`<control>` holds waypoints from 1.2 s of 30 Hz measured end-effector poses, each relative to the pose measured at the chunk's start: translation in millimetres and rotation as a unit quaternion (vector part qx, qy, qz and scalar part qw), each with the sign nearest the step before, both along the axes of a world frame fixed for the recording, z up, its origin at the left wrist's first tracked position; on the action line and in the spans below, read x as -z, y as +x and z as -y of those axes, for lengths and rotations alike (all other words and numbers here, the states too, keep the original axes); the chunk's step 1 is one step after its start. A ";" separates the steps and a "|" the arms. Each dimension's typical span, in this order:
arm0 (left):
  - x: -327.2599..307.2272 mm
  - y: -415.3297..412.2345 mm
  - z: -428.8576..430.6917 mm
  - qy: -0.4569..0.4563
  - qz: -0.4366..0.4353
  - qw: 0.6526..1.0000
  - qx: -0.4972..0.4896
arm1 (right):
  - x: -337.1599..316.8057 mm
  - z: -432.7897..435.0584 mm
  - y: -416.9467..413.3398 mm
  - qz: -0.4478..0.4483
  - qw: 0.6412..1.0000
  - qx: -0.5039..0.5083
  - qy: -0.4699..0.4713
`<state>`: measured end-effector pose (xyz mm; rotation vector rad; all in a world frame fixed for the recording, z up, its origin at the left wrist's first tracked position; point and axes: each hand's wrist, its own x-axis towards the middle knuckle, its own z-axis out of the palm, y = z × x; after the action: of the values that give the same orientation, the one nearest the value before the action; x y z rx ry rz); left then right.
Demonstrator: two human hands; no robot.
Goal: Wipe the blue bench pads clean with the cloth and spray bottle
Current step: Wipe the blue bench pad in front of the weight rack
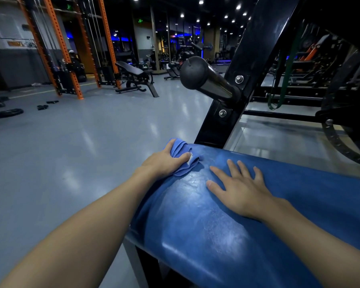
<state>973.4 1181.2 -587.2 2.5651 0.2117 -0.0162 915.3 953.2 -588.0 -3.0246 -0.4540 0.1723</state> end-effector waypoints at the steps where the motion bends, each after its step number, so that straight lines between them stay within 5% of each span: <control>1: 0.7 -6.5 -2.4 -0.008 -0.002 1.000 -0.005 | -0.3 0.1 -0.3 0.002 1.000 0.001 0.002; 8: 2.9 -58.2 -19.9 -0.045 0.009 0.999 -0.020 | -6.0 -0.6 -6.8 0.014 1.000 0.008 -0.004; 21: -1.5 -139.5 -16.5 0.085 0.017 0.995 -0.055 | -0.9 11.4 -54.0 0.011 0.999 -0.021 0.029; 29: 2.4 -152.2 8.7 0.189 0.066 0.980 0.009 | 0.0 14.9 -54.7 -0.005 0.995 -0.017 0.103; 36: 6.9 -158.5 64.8 0.224 0.119 0.957 0.143 | -14.1 20.4 -60.5 0.037 0.965 0.024 0.257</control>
<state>814.9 1116.4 -594.1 2.9922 -0.2808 0.2606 854.8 932.8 -573.9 -2.5322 -0.3602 -0.0572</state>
